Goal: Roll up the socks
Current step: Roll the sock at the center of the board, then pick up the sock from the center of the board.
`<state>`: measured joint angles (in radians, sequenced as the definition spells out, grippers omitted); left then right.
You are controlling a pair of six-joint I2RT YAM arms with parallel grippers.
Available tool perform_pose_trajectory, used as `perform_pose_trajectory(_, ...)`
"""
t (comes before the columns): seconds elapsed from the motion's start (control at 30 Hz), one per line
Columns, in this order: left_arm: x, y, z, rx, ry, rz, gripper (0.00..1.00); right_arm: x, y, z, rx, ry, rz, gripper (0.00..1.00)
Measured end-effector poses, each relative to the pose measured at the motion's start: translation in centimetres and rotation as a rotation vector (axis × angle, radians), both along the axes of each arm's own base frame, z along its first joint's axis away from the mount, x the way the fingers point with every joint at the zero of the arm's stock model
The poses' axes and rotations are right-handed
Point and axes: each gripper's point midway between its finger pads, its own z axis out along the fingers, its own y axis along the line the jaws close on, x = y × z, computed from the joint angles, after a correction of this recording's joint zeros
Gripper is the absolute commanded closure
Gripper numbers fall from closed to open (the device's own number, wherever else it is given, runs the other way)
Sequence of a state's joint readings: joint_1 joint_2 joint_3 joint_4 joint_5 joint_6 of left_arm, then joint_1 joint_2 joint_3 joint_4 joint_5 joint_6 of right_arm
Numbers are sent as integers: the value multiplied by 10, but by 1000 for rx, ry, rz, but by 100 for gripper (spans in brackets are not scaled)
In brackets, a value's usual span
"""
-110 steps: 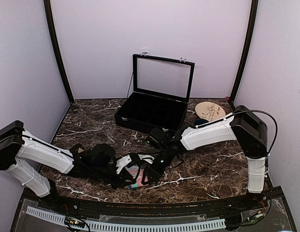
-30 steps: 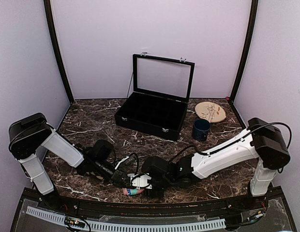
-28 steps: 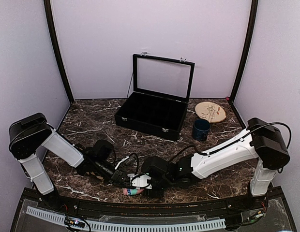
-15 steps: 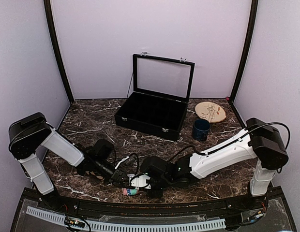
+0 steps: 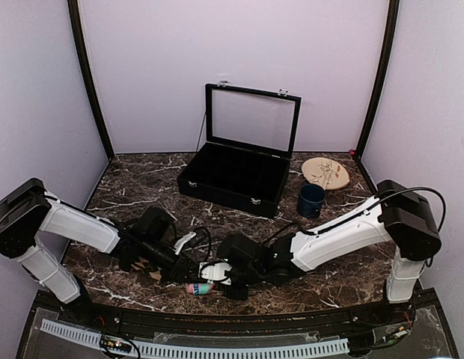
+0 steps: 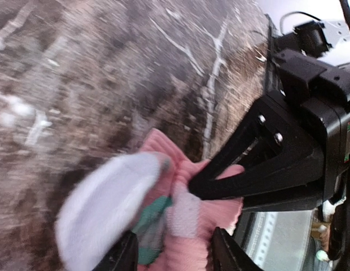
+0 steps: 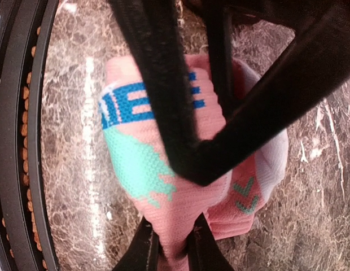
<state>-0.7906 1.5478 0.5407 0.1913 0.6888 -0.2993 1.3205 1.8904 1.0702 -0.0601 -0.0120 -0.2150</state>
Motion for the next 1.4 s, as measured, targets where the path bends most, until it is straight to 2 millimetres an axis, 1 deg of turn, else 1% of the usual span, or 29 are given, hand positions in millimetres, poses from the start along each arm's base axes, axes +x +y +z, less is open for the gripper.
perform_pose_trajectory(0.07,7,3,2,14,-27,29,49,1,1,0,5,10,-6,100)
perform_pose_trajectory(0.23,19,10,8,40,-78,84,49,3,3,0,11,34,-18,100)
perform_pose_trajectory(0.4,25,16,12,62,-111,119,49,6,7,1,9,62,-33,100)
perform_pose_trajectory(0.6,39,23,30,62,-206,188,49,5,7,2,4,111,-48,100)
perform_pose_trajectory(0.67,44,29,37,63,-251,228,50,5,8,1,1,130,-51,100)
perform_pose_trajectory(0.83,54,50,49,69,-350,342,58,6,11,3,-12,185,-62,100)
perform_pose_trajectory(0.93,59,62,52,75,-400,405,58,7,11,3,-22,232,-72,100)
perform_pose_trajectory(1.13,61,79,61,41,-476,492,53,10,11,5,-39,339,-86,100)
perform_pose_trajectory(1.23,59,83,62,26,-504,505,50,12,11,6,-45,389,-97,100)
perform_pose_trajectory(1.3,57,84,65,19,-537,501,49,13,11,6,-45,431,-106,100)
perform_pose_trajectory(1.4,48,73,70,6,-588,452,47,16,10,7,-42,502,-122,100)
